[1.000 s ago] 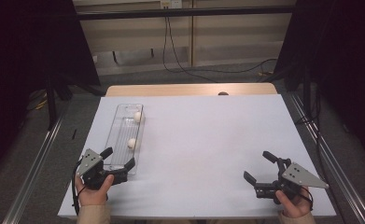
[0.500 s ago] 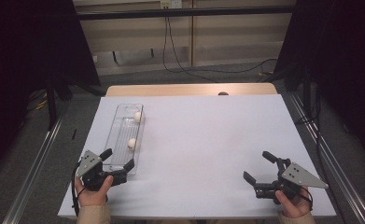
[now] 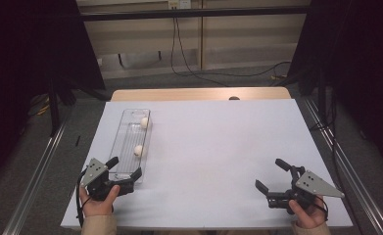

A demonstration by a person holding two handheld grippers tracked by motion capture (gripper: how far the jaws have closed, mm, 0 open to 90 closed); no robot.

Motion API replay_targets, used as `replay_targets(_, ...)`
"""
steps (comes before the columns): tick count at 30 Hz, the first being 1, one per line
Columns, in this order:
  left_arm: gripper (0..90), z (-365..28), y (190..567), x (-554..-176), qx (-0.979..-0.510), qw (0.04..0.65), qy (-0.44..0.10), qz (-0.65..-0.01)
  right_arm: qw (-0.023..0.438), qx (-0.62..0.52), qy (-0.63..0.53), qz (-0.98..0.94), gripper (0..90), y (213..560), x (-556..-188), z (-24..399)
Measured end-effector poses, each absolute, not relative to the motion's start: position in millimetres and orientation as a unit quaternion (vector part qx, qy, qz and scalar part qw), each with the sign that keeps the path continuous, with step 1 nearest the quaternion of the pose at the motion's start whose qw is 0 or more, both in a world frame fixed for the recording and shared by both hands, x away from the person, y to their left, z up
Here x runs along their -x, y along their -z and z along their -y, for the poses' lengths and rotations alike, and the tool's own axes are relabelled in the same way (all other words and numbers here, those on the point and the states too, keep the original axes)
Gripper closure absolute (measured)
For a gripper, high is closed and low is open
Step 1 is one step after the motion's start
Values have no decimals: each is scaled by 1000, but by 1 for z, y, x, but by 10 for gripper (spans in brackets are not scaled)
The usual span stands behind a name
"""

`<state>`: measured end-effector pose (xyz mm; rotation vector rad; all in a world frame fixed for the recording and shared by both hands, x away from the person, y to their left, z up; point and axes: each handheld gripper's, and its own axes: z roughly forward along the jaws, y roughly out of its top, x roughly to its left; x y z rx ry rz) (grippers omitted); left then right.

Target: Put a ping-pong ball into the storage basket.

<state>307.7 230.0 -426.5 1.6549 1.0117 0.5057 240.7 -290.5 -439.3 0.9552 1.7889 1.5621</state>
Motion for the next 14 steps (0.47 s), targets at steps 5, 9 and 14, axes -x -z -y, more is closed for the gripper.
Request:
replay_targets(5,34,-230,427,-308,-697,538,-212,-423,287,-357,-584,-670,17,440,-241,290)
replay_targets(9,34,-230,427,-308,-695,540,-212,-425,287,-358,-583,-671,17,440,-241,290)
replay_targets(14,32,-228,427,-309,-695,541,-212,-424,286,-361,-582,-670,17,441,-241,291)
